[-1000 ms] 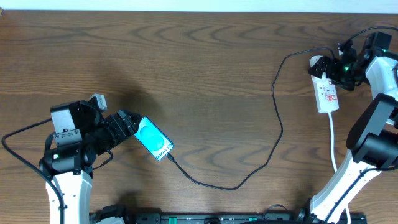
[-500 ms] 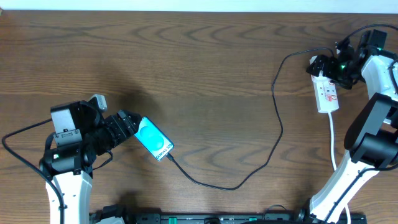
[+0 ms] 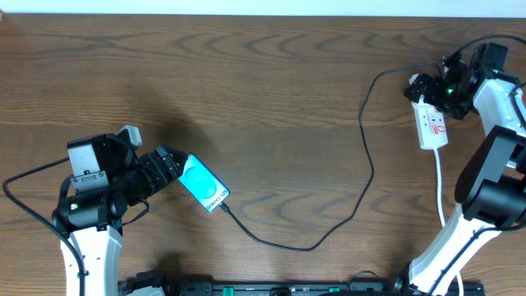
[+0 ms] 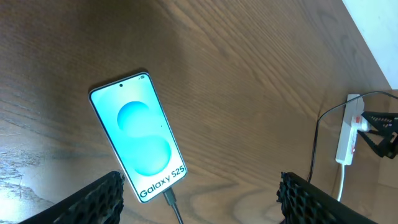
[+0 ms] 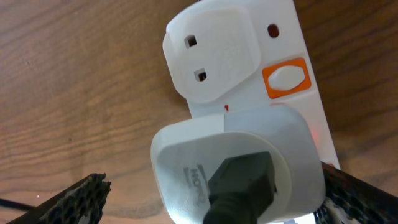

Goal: Plug charger to phone and switch on socket

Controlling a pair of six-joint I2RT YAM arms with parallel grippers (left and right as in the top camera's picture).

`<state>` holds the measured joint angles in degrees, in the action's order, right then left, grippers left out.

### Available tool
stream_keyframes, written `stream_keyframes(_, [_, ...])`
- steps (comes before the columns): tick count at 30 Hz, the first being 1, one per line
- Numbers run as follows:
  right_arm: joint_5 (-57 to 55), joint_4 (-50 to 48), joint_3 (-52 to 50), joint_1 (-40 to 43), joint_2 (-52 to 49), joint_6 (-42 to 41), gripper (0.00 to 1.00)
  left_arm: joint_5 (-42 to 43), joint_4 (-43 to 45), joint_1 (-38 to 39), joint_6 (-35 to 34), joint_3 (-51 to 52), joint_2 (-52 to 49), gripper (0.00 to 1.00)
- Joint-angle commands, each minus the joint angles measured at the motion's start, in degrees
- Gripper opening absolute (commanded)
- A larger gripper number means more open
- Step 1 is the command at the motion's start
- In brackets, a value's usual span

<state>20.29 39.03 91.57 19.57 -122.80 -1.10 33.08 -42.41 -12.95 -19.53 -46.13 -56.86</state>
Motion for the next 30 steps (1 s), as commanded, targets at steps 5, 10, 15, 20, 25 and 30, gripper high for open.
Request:
stream_keyframes(5, [8.7, 2.0, -4.4, -2.8, -3.8, -4.3, 0.99, 0.5, -0.4, 0.0, -0.3, -0.9, 0.0, 0.80])
stream_keyframes(10, [-0.7, 11.8, 5.7, -0.5, -3.2, -5.1, 0.99, 0.5, -0.6, 0.0, -0.2, -0.9, 0.0, 0.80])
stream_keyframes(15, [-6.5, 23.8, 18.2, 0.9, -1.1, -5.1, 0.99, 0.5, -0.6, 0.0, -0.3, -0.9, 0.0, 0.80])
stream_keyframes(20, [-8.1, 31.8, 25.0, 0.8, 3.8, -6.8, 0.99, 0.5, -0.6, 0.0, -0.3, -0.9, 0.0, 0.80])
stream_keyframes(25, [-9.6, 40.2, 25.7, -0.2, 13.0, -8.3, 0.99, 0.3, -0.6, 0.0, -0.3, -0.9, 0.0, 0.80])
stream_keyframes(30, [-9.6, 50.0, 25.7, -1.1, 20.2, -8.6, 0.99, 0.3, -0.6, 0.0, -0.3, -0.9, 0.0, 0.80])
